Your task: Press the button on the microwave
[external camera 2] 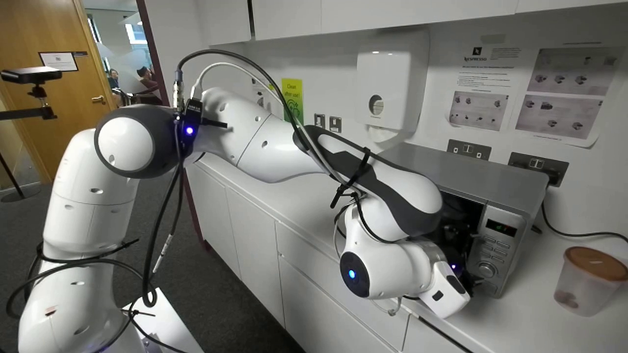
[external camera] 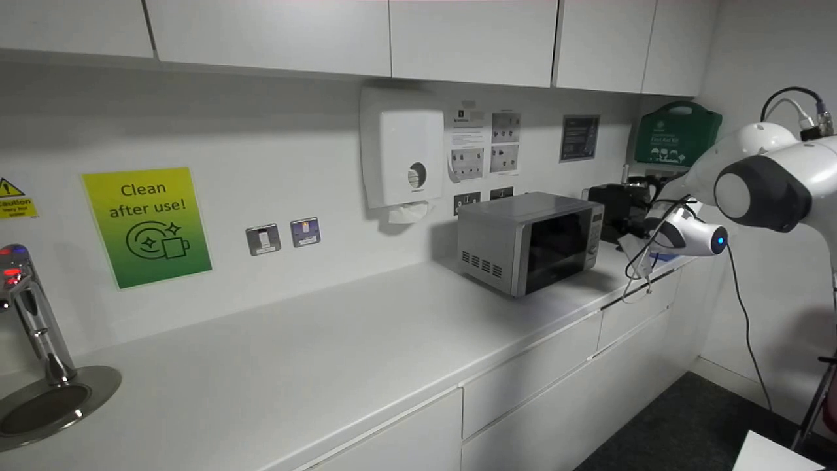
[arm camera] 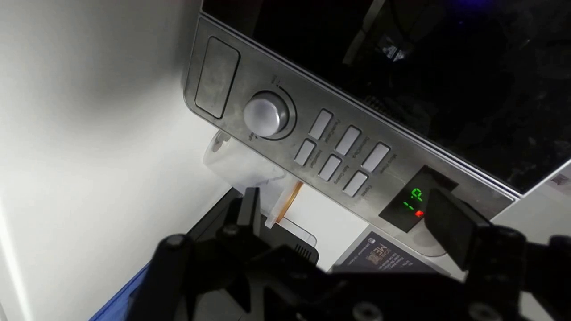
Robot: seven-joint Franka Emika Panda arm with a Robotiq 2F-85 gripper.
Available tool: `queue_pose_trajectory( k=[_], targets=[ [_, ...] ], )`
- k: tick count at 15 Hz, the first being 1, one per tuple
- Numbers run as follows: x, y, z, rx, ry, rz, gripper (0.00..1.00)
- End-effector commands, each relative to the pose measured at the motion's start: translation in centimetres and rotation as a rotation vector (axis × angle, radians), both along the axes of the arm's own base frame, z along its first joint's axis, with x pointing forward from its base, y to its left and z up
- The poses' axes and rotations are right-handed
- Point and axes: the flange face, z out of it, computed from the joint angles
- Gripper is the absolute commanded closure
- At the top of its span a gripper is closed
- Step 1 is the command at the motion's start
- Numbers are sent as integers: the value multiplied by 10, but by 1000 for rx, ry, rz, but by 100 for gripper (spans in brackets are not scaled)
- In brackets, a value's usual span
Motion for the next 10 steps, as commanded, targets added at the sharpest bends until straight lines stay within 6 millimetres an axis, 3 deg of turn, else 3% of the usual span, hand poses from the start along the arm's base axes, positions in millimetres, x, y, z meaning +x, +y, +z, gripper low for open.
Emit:
queue_pose_trajectory(
  k=[1, 9, 10],
  targets=[
    [2, -2, 2, 0, -20, 9, 0],
    [3, -18, -7, 98, -200, -69, 0],
    [2, -20, -6, 101, -223, -78, 23]
  ],
)
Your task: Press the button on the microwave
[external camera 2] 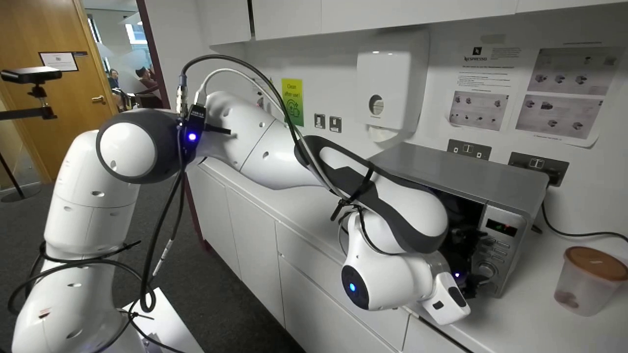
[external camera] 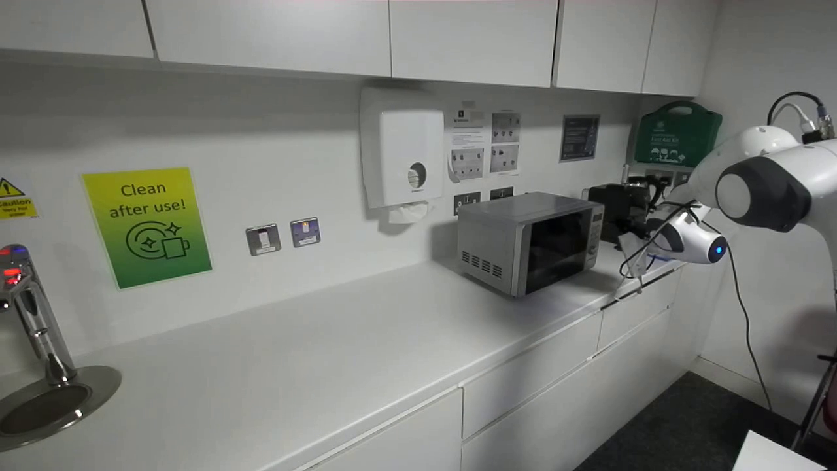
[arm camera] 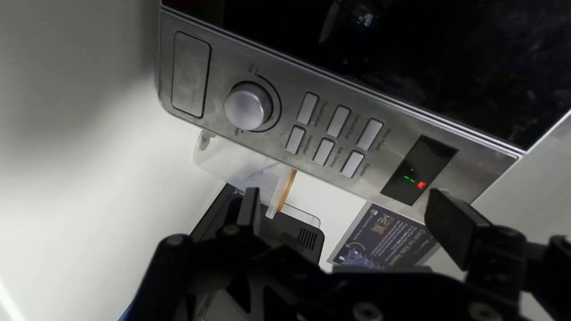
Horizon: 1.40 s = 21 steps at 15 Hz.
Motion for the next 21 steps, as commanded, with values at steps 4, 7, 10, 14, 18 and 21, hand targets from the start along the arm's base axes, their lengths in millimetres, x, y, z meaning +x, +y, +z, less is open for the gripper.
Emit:
queue_pose_trajectory(
  k=[4, 7, 10, 14, 18, 21],
  targets=[
    [-2, -15, 1, 33, -145, -47, 51],
    [-2, -10, -3, 78, -134, -46, 74],
    [3, 0, -10, 140, -115, -30, 97],
    [11, 6, -14, 174, -125, -20, 100],
    [18, 4, -13, 194, -137, -27, 100],
    [22, 1, -12, 198, -143, -36, 100]
  ],
)
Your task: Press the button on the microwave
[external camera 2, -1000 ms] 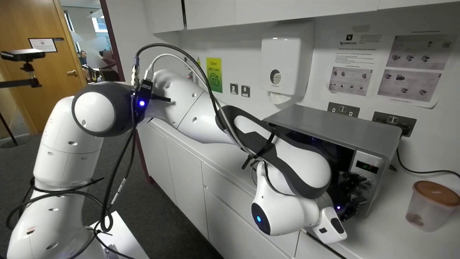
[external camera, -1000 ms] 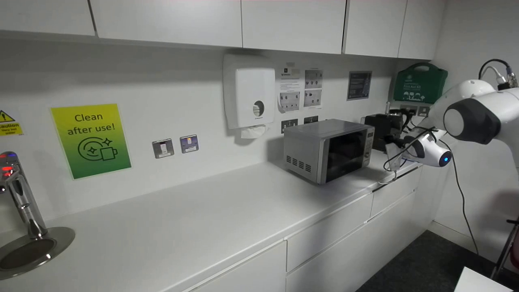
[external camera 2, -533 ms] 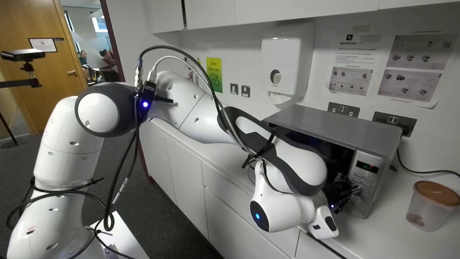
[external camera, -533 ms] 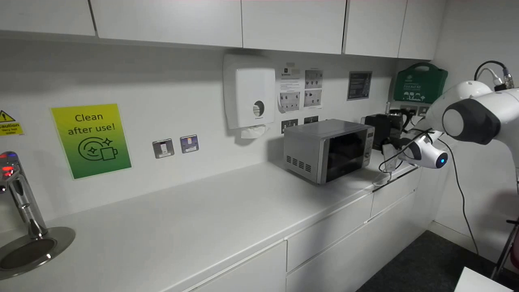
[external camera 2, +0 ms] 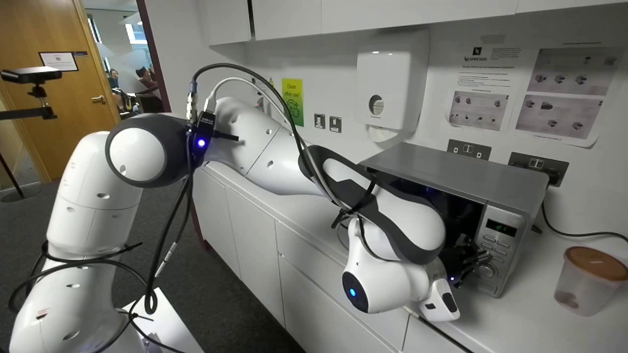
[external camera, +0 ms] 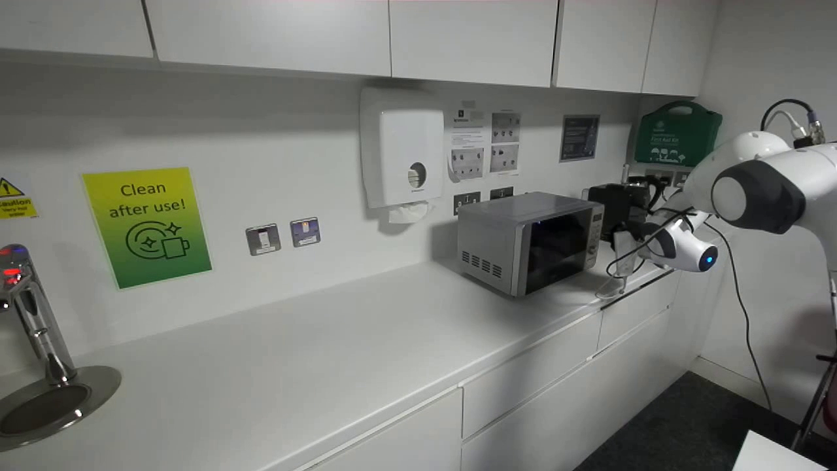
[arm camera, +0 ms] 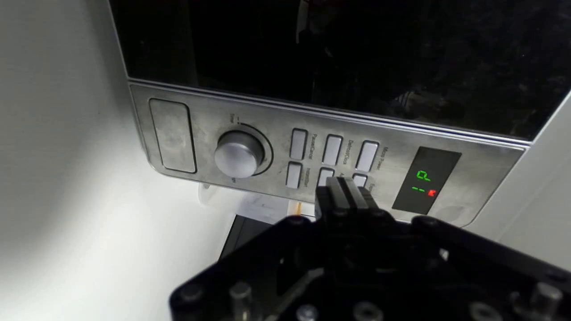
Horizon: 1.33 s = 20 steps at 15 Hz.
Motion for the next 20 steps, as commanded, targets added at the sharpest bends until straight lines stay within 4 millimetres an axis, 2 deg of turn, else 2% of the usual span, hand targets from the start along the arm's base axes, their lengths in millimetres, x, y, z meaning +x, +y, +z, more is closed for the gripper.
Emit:
queue_pose_trajectory(
  k=[1, 20],
  targets=[
    [10, -10, 5, 15, -4, -15, 100],
    [32, -9, 1, -12, 5, 1, 100]
  ],
)
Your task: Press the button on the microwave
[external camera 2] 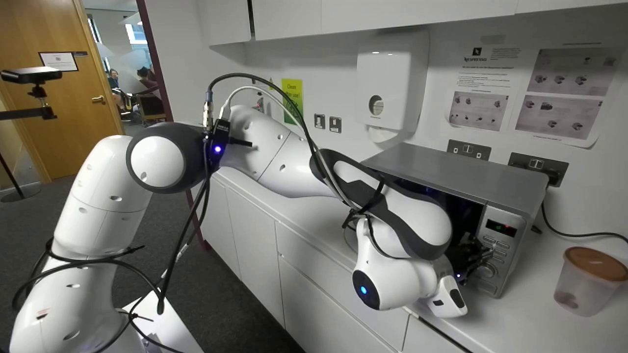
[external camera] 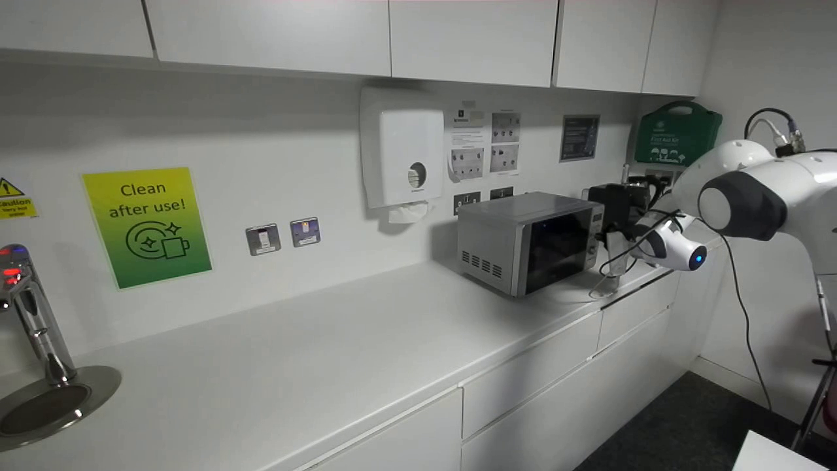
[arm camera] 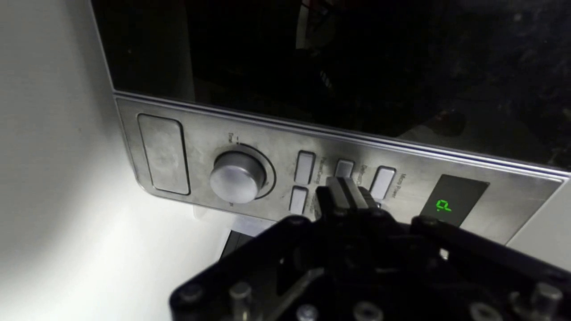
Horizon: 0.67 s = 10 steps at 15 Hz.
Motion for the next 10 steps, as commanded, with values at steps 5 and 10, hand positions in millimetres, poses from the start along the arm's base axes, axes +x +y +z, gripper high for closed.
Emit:
queue_pose_trajectory(
  k=[5, 10],
  targets=[
    [13, -1, 9, 2, 5, -17, 100],
    [15, -1, 9, 2, 12, -25, 100]
  ],
)
